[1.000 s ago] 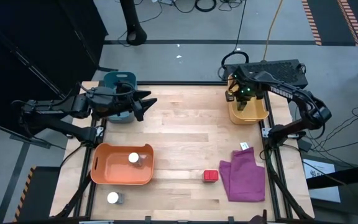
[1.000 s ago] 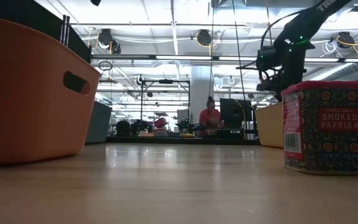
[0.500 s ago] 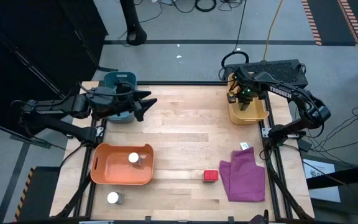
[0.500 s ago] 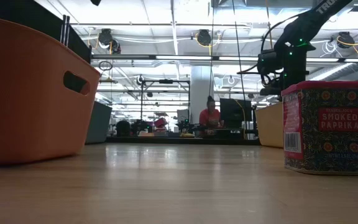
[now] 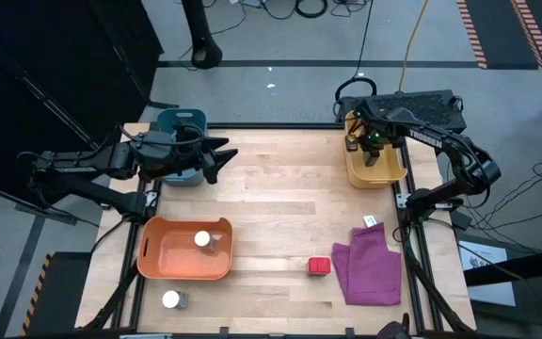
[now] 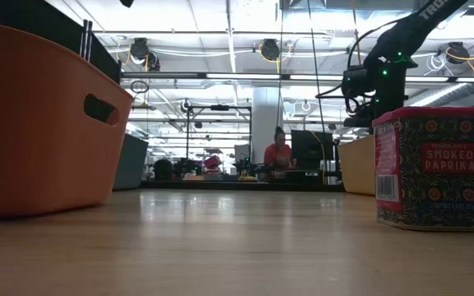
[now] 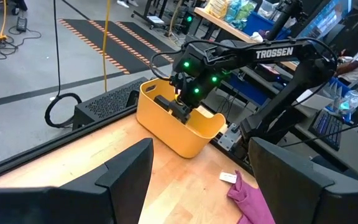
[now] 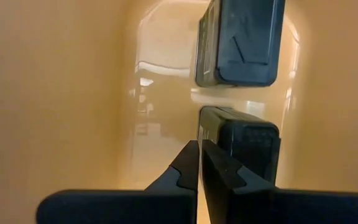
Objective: Sort spices by type
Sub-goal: Put the black seasoning can into the yellow bin, then put the red seasoning can into the blue bin
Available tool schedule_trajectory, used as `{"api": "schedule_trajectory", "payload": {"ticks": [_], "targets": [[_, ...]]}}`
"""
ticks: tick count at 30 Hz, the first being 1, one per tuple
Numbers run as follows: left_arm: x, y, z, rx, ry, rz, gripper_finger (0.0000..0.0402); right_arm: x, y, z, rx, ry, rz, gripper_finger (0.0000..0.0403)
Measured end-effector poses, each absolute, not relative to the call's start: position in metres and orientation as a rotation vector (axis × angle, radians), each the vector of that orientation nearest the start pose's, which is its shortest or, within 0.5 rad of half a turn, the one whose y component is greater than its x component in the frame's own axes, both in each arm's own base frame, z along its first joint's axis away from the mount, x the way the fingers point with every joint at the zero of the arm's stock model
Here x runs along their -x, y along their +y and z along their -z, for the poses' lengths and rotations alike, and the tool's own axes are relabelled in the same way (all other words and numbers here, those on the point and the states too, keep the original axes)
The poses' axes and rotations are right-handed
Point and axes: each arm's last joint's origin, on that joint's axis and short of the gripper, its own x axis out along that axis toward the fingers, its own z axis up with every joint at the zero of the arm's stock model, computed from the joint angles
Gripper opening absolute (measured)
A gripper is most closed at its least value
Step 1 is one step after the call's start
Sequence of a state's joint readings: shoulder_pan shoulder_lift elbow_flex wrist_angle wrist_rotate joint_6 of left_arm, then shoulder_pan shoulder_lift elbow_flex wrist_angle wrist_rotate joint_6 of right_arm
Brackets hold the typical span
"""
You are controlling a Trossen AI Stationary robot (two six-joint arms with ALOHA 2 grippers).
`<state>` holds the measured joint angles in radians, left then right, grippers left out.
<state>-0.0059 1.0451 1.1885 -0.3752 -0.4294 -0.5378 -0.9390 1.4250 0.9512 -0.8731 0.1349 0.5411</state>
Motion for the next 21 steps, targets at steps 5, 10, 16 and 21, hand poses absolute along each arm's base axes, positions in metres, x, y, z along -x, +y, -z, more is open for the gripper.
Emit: {"api": "schedule_trajectory", "payload": {"ticks": [5, 10, 16, 21], "targets": [[-0.213, 0.011, -0.405, 0.48, 0.108, -0.471, 0.0269, -0.143, -0.203, -0.214, -0.97, 1.027, 1.248, 0.0], [-0.213, 0.011, -0.405, 0.48, 0.109, -0.47, 0.0269, -0.139, -0.198, -0.235, -0.957, 0.992, 1.251, 0.0], [-0.213, 0.011, -0.405, 0.481, 0.109, -0.47, 0.0269, -0.136, -0.194, -0.279, -0.9, 0.87, 1.273, 0.0], [-0.213, 0.01, -0.405, 0.486, 0.113, -0.455, 0.0269, -0.139, -0.184, -0.314, -0.839, 0.739, 1.166, 0.0]]}}
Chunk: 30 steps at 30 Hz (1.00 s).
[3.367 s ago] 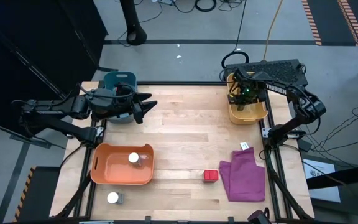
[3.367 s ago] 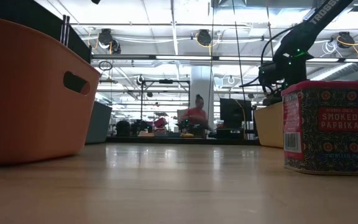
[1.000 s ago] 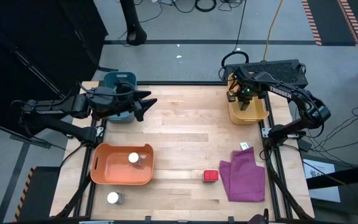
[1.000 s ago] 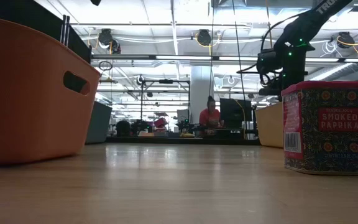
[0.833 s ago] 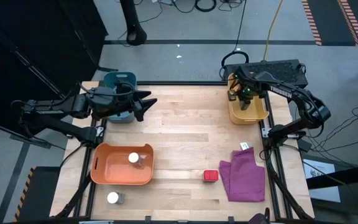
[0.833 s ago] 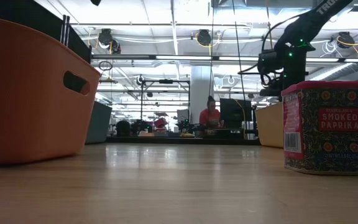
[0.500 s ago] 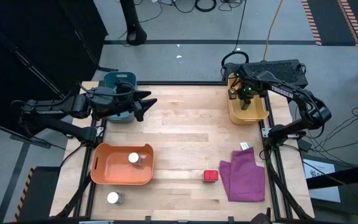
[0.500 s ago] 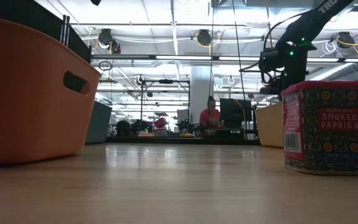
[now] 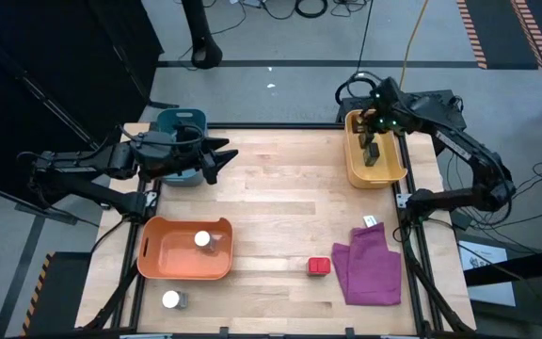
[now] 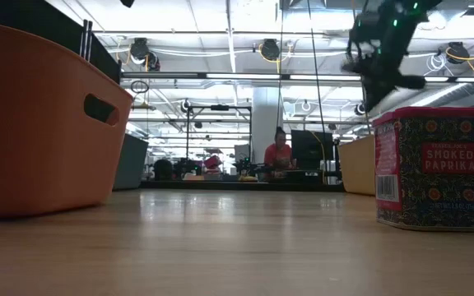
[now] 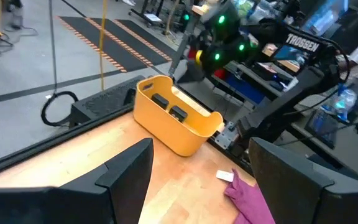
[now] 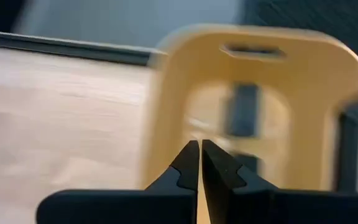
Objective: Sort spices by type
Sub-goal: Put the red seasoning can into the blue bin
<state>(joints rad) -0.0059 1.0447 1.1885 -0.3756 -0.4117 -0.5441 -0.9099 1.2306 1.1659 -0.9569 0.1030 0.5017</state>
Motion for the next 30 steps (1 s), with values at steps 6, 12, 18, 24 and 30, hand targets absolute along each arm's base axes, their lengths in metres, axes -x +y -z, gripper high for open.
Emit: {"api": "schedule_trajectory", "payload": {"ticks": [6, 12, 18, 24, 30], "targets": [[-0.214, 0.007, -0.404, 0.513, 0.153, -0.332, 0.0269, -0.146, -0.154, -0.356, -0.676, 0.515, 0.921, 0.0], [-0.214, 0.004, -0.4, 0.626, 0.205, -0.253, 0.0269, -0.149, -0.123, -0.379, -0.615, 0.363, 0.782, 0.0], [-0.217, 0.003, -0.407, 0.627, 0.196, -0.229, 0.0269, -0.157, -0.103, -0.385, -0.61, 0.346, 0.678, 0.0], [-0.231, 0.003, -0.418, 0.51, 0.214, -0.218, 0.0269, -0.17, -0.08, -0.384, -0.62, 0.378, 0.546, 0.0], [-0.254, 0.003, -0.422, 0.317, 0.274, -0.192, 0.0269, -0.176, -0.051, -0.38, -0.708, 0.481, 0.379, 0.0]]}}
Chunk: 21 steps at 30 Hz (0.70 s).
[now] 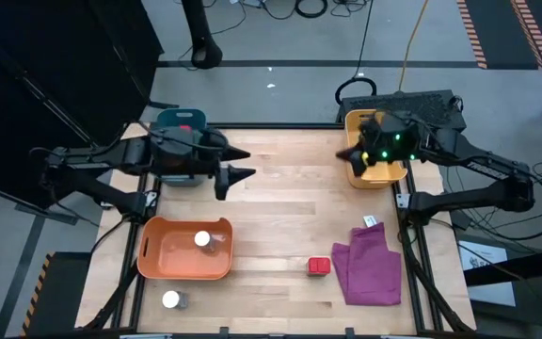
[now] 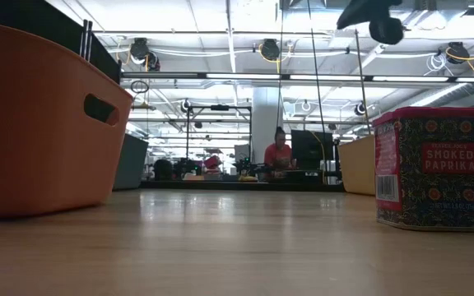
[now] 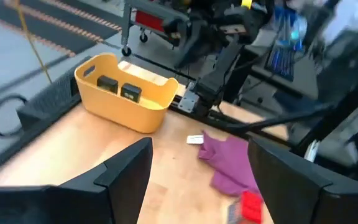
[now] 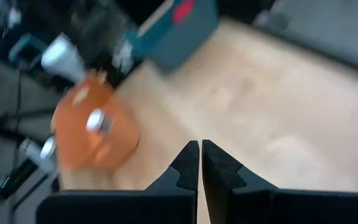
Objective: Sort spices by type
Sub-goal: Put the red seasoning can into the blue bin
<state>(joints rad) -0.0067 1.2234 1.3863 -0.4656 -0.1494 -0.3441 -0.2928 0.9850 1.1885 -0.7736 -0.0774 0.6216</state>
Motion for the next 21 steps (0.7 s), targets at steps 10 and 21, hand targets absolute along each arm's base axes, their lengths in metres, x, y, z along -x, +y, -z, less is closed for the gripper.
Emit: {"api": "schedule_trajectory", "payload": {"ticks": [10, 21], "targets": [[-0.295, -0.01, -0.414, 0.021, 0.348, -0.028, 0.0269, -0.154, 0.004, -0.352, -1.009, 1.036, 0.241, 0.0], [-0.337, -0.067, -0.38, -0.103, 0.369, 0.051, 0.0269, -0.139, 0.037, -0.346, -0.969, 1.23, 0.242, 0.0]]}}
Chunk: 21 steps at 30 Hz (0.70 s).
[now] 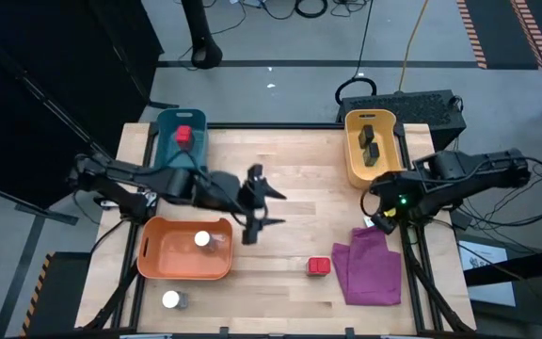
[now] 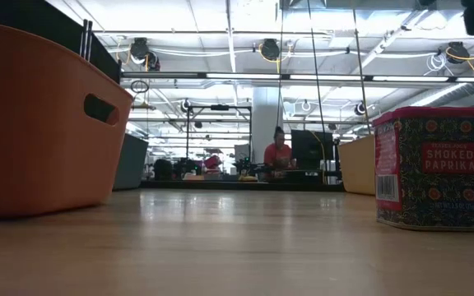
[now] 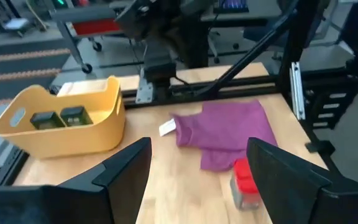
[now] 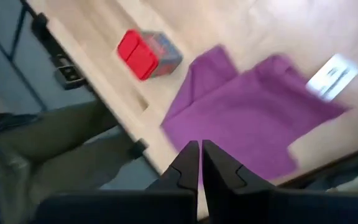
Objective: Sort spices by type
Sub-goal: Put the red seasoning can into the blue bin
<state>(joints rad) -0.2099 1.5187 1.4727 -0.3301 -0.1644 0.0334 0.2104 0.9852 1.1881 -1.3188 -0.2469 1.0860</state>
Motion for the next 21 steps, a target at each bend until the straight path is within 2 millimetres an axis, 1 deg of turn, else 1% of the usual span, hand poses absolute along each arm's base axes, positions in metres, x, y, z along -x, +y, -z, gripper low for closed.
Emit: {"api": "schedule_trajectory", "payload": {"ticks": [5, 9, 12, 14, 17, 21], "targets": [[-0.364, -0.102, -0.361, -0.118, 0.273, -0.009, 0.0269, -0.14, 0.035, -0.345, -0.787, 1.153, 0.295, 0.0], [-0.388, -0.127, -0.334, -0.037, 0.214, -0.112, 0.027, -0.143, 0.034, -0.346, -0.683, 1.1, 0.277, 0.0], [-0.397, -0.135, -0.318, 0.054, 0.212, -0.185, 0.0278, -0.144, 0.033, -0.347, -0.637, 1.074, 0.268, 0.0], [-0.4, -0.136, -0.312, 0.079, 0.221, -0.196, 0.0286, -0.145, 0.033, -0.347, -0.63, 1.055, 0.277, 0.0], [-0.403, -0.142, -0.304, 0.075, 0.242, -0.174, 0.0304, -0.149, 0.033, -0.349, -0.627, 1.001, 0.279, 0.0], [-0.411, -0.149, -0.286, 0.062, 0.281, -0.115, 0.033, -0.154, 0.033, -0.352, -0.613, 0.936, 0.272, 0.0]]}}
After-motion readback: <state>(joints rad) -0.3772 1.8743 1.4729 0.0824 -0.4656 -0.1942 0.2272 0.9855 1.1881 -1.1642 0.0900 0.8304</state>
